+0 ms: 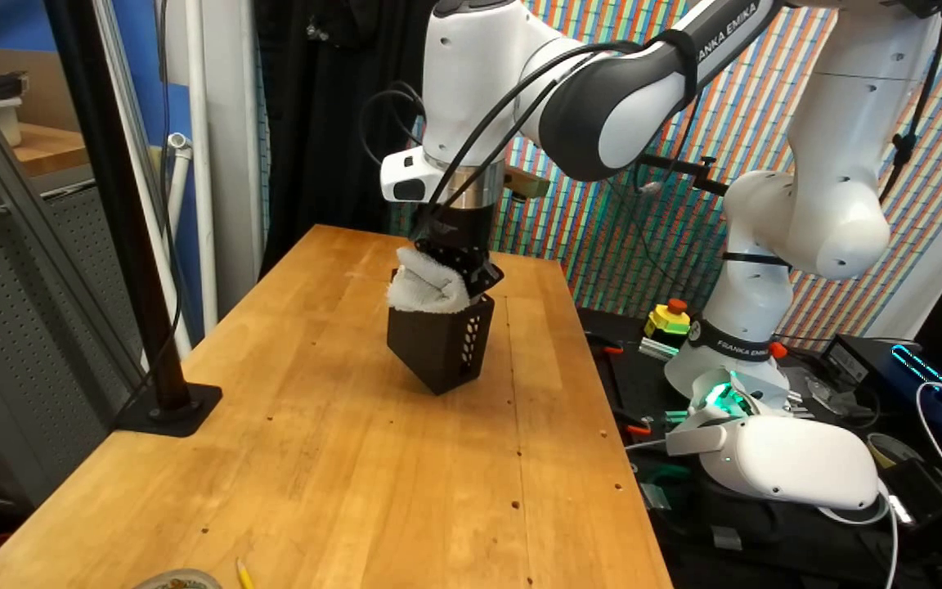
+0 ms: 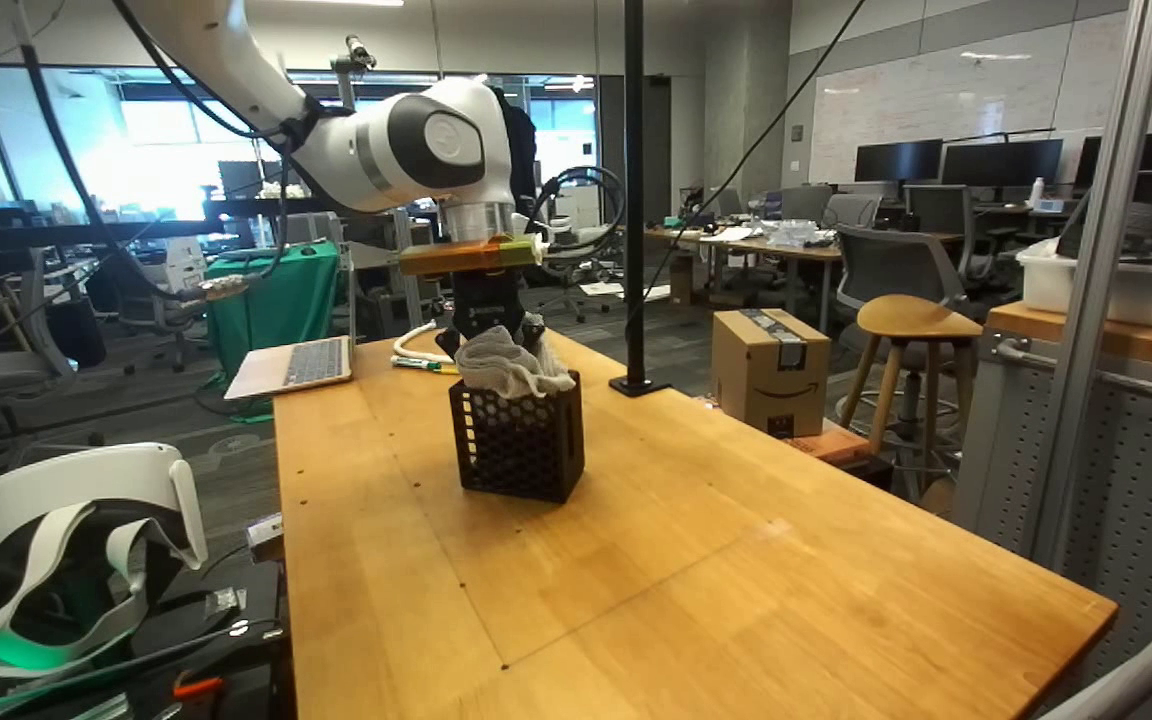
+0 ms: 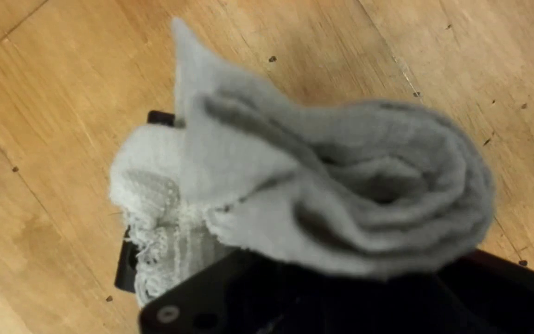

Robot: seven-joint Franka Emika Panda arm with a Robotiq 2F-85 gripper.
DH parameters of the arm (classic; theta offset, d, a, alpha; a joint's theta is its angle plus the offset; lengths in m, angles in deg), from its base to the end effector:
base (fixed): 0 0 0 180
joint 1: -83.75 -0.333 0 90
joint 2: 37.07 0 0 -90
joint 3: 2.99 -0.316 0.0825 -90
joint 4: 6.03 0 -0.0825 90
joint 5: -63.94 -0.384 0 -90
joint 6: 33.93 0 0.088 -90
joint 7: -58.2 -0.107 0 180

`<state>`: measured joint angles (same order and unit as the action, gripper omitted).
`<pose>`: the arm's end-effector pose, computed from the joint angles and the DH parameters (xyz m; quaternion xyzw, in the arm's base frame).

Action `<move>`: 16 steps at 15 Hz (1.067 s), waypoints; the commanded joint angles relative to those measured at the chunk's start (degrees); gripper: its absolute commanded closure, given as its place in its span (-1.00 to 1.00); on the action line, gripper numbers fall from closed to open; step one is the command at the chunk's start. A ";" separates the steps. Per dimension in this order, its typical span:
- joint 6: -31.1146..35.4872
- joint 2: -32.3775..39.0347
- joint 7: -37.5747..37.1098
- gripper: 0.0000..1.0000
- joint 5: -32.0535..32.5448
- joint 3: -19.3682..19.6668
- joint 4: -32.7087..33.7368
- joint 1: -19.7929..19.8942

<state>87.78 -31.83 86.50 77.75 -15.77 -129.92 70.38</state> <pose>0.4854 0.2256 0.3463 0.8499 0.5157 -0.0641 0.0868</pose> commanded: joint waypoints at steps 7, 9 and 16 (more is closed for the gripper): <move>-1.37 4.62 3.78 0.94 -3.07 -0.96 0.65 0.42; -1.11 3.56 4.94 0.94 -3.56 -1.25 0.44 0.24; 0.25 -2.90 8.29 0.93 -5.92 -3.57 -0.56 -0.68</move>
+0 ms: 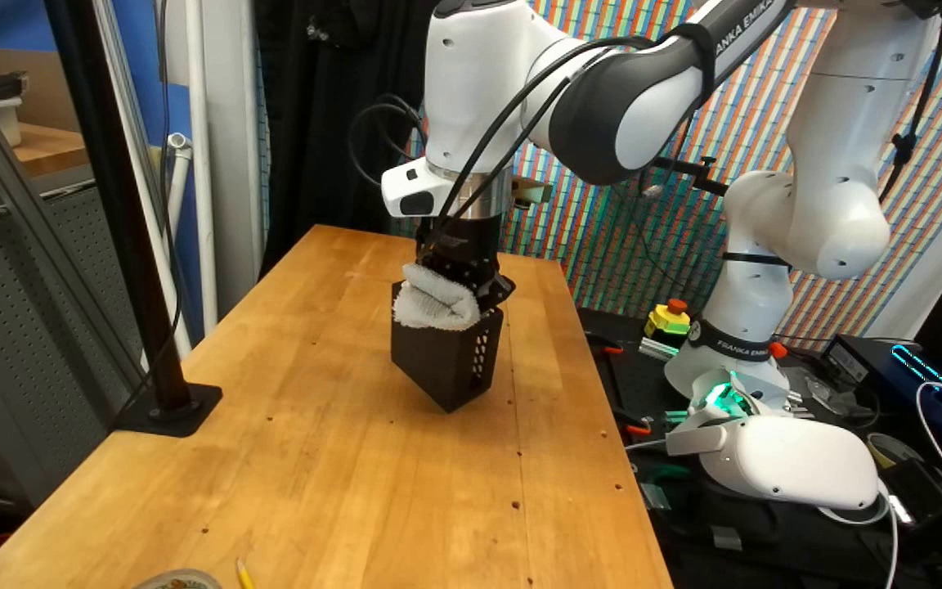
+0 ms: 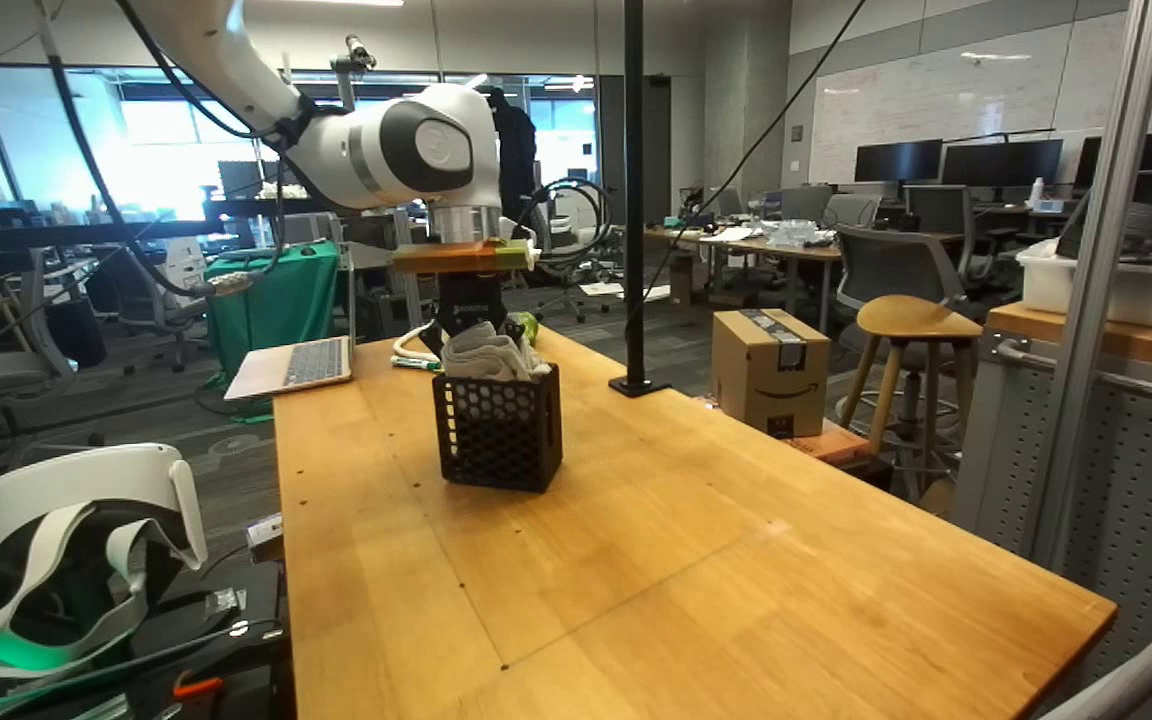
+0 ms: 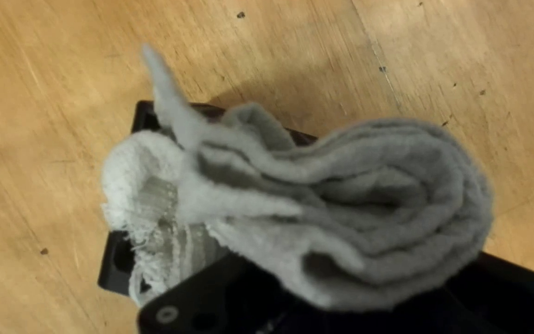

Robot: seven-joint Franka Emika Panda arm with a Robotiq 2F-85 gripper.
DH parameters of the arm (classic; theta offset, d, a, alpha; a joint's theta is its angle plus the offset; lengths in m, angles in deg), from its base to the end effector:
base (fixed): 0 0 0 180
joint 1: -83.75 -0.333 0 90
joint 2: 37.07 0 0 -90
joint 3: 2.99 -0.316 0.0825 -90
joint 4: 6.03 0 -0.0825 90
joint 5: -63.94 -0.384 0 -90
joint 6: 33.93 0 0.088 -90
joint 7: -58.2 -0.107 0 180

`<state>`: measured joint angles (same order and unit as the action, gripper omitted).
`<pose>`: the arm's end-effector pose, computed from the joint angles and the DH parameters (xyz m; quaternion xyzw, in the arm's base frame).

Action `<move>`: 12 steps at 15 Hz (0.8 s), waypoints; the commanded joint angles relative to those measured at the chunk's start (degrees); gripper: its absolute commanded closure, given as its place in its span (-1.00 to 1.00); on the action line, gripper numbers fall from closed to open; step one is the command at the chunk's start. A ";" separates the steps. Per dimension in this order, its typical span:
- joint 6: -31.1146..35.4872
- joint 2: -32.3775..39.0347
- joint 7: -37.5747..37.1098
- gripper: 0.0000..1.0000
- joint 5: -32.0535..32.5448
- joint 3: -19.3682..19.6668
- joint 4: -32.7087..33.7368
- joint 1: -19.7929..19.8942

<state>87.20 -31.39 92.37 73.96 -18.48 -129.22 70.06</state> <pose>0.4735 0.2540 0.3469 0.8204 0.5651 -0.0673 0.0556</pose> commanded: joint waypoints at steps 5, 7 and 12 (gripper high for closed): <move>0.67 -6.12 2.55 0.93 -2.14 -1.84 -1.49 -1.54; 0.71 -7.14 2.69 0.94 -2.13 -1.90 -1.54 -1.95; -0.23 -11.10 3.73 0.93 -1.38 -1.60 -1.36 -2.59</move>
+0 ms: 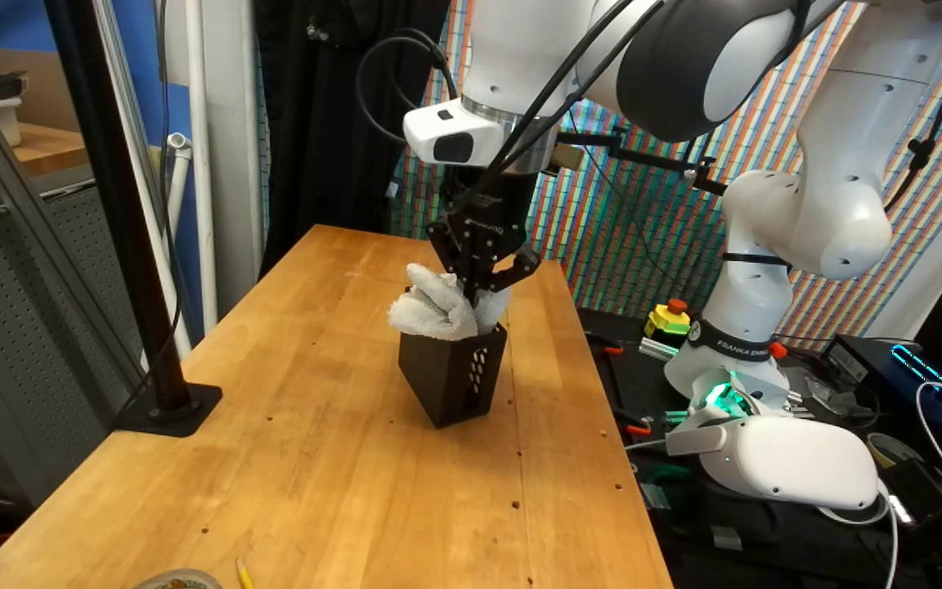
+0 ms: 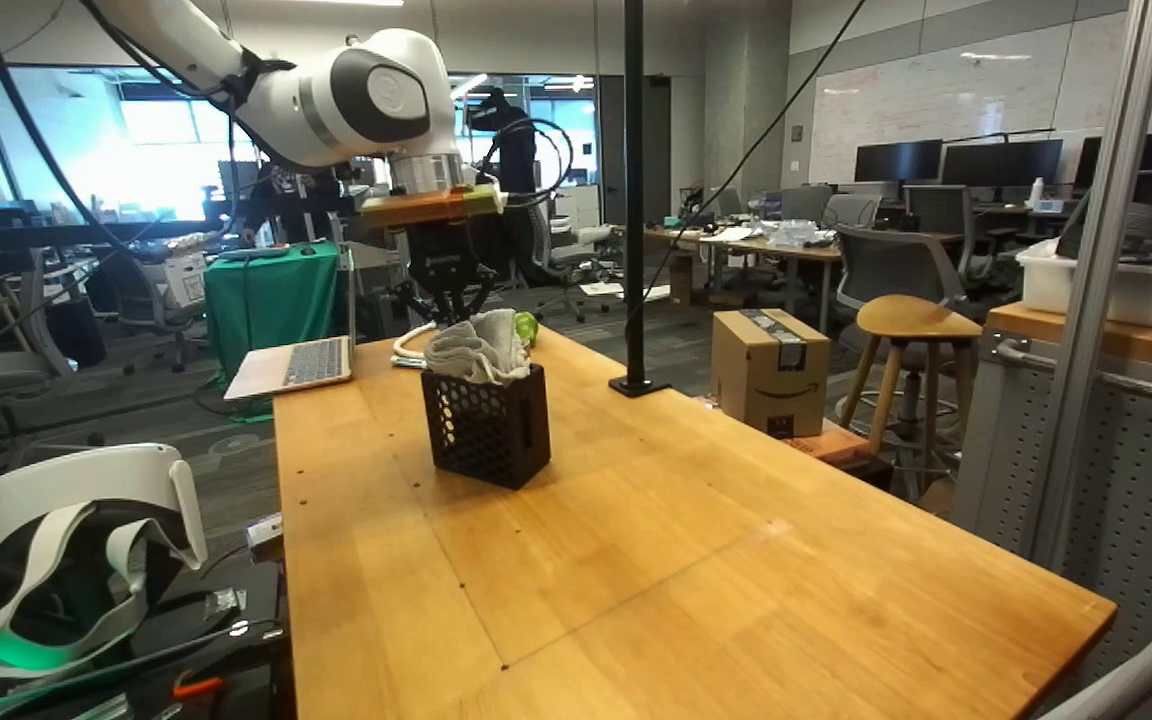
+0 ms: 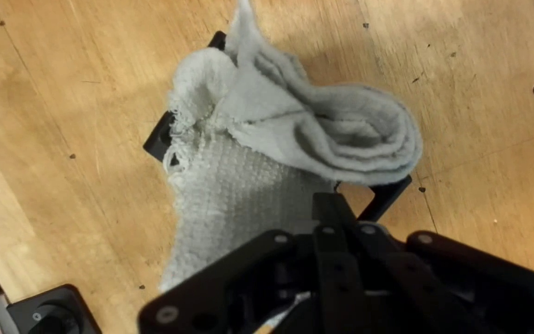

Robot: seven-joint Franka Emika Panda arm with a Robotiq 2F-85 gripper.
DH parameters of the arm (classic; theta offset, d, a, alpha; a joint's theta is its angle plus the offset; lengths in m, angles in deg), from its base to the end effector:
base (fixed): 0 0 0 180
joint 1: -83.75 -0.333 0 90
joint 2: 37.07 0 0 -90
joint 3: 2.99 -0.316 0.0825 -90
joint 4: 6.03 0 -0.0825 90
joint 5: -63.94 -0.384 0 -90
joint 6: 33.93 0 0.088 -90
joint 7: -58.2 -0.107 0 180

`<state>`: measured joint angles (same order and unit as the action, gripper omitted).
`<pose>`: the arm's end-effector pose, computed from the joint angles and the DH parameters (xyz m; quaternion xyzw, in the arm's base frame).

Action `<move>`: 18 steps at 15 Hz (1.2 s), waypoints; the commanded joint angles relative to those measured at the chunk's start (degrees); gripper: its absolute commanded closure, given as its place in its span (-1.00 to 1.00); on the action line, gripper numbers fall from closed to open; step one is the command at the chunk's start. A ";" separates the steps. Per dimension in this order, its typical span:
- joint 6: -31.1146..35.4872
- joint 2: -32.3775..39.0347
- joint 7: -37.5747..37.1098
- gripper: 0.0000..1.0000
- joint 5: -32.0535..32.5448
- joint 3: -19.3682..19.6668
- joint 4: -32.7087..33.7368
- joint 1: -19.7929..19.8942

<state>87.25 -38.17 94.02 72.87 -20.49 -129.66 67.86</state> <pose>0.4465 0.2862 0.4046 0.7971 0.5998 -0.0138 0.0687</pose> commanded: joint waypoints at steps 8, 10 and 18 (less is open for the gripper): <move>-1.78 -12.83 4.91 0.93 0.03 3.56 -2.93 -0.16; -2.16 -13.04 5.21 0.93 -0.07 4.29 -3.99 -0.27; -2.98 -9.37 5.78 0.93 -0.46 3.63 -6.38 -1.38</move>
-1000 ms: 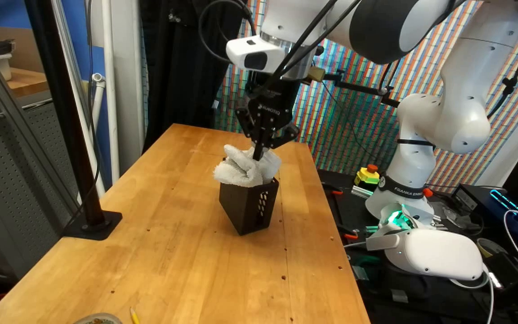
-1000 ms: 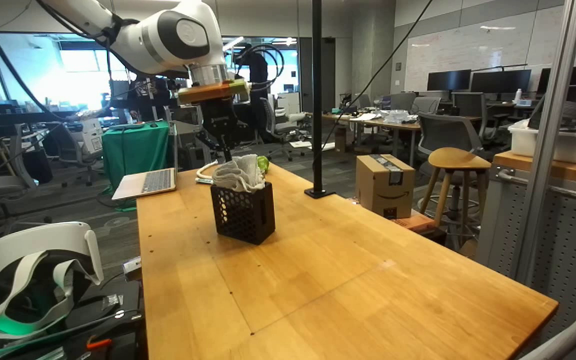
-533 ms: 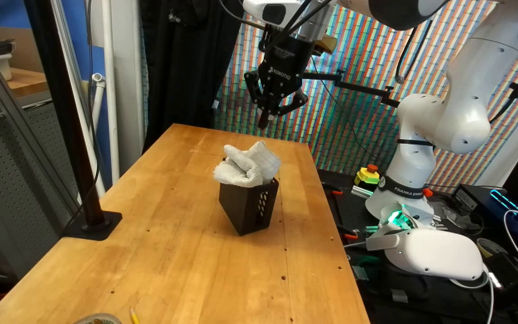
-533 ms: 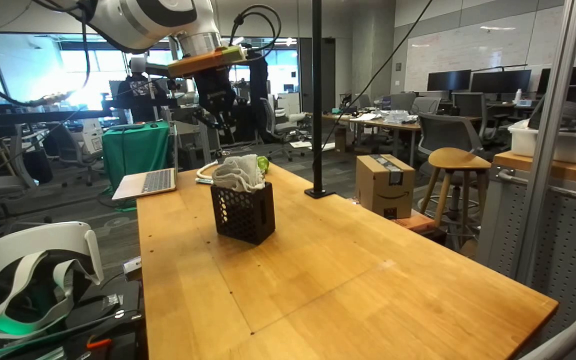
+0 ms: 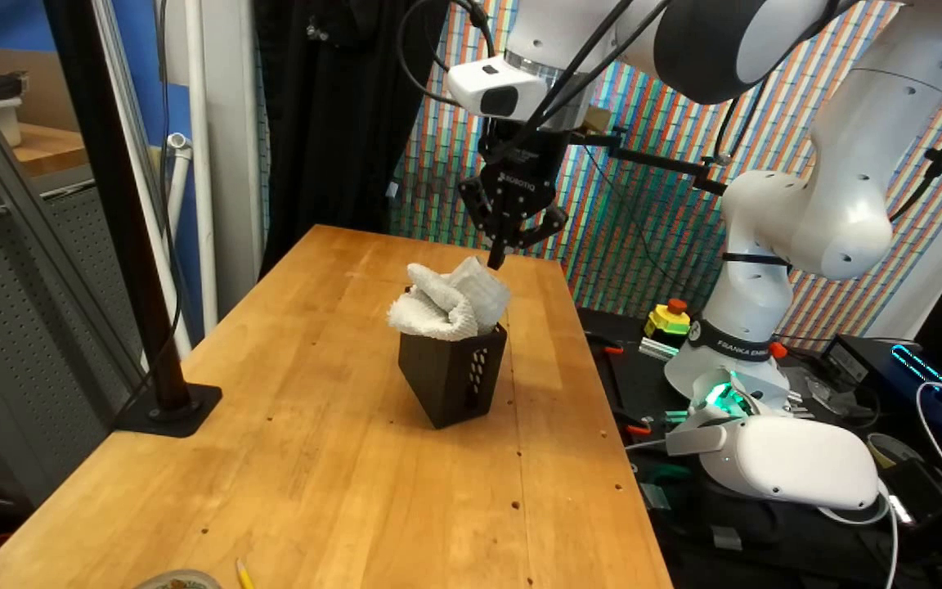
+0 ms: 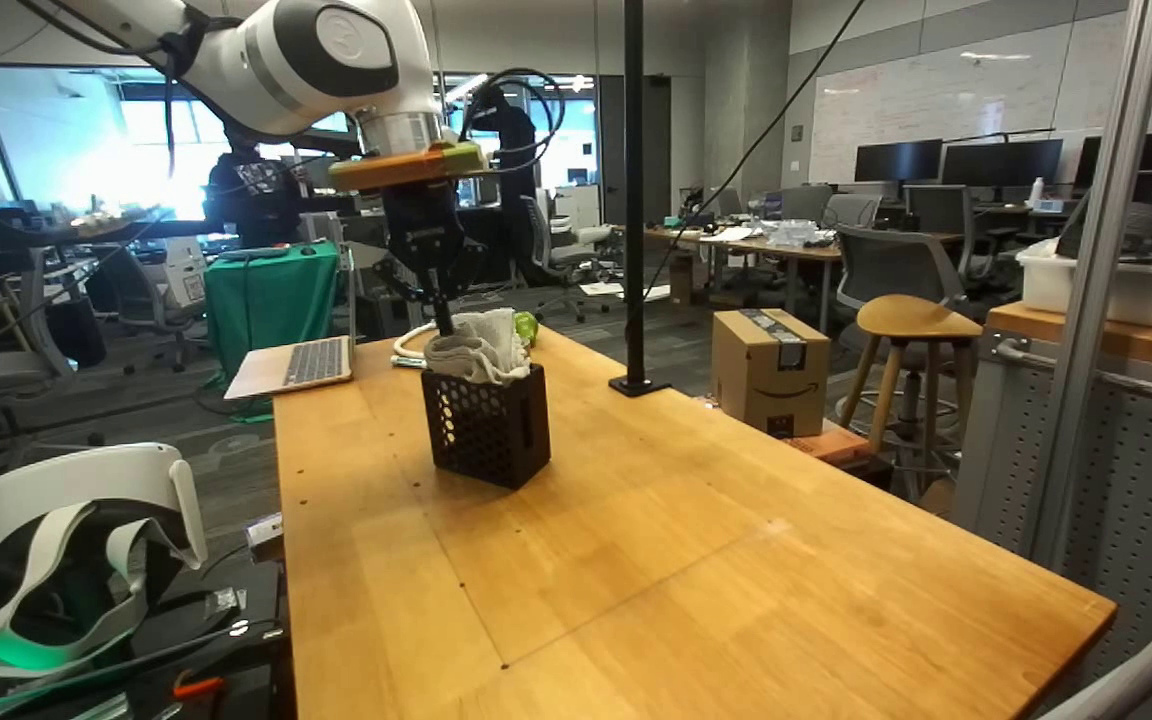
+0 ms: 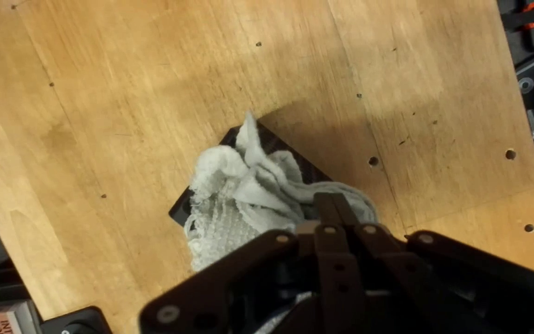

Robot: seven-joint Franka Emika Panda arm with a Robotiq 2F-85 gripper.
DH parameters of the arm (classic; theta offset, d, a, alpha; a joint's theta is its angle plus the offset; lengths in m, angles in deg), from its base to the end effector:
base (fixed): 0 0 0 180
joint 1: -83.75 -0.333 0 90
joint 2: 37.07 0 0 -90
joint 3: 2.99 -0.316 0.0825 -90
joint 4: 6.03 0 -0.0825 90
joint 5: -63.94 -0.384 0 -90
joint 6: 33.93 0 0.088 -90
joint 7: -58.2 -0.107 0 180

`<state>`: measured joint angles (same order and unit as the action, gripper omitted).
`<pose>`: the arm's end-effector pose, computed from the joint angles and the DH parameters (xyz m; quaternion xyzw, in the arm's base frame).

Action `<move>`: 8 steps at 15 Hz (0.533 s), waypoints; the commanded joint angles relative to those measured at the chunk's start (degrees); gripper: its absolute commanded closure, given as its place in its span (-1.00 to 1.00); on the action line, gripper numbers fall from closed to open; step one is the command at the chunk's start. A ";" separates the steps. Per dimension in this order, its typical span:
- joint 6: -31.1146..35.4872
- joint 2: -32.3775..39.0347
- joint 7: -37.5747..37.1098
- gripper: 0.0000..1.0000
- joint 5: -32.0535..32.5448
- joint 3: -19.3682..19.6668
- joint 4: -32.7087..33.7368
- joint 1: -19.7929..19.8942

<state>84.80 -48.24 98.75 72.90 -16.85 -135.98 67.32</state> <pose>0.4213 0.2399 0.4375 0.7904 0.6057 -0.0124 0.0907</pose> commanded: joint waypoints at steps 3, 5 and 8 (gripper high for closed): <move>0.00 2.19 1.41 0.93 -0.57 -0.38 0.05 -1.23; 0.75 3.32 1.00 0.93 0.00 -0.75 0.30 -1.36; 2.25 4.40 0.58 0.93 0.45 -1.14 0.37 -1.29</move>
<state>85.27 -44.84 98.96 72.90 -17.82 -136.29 66.26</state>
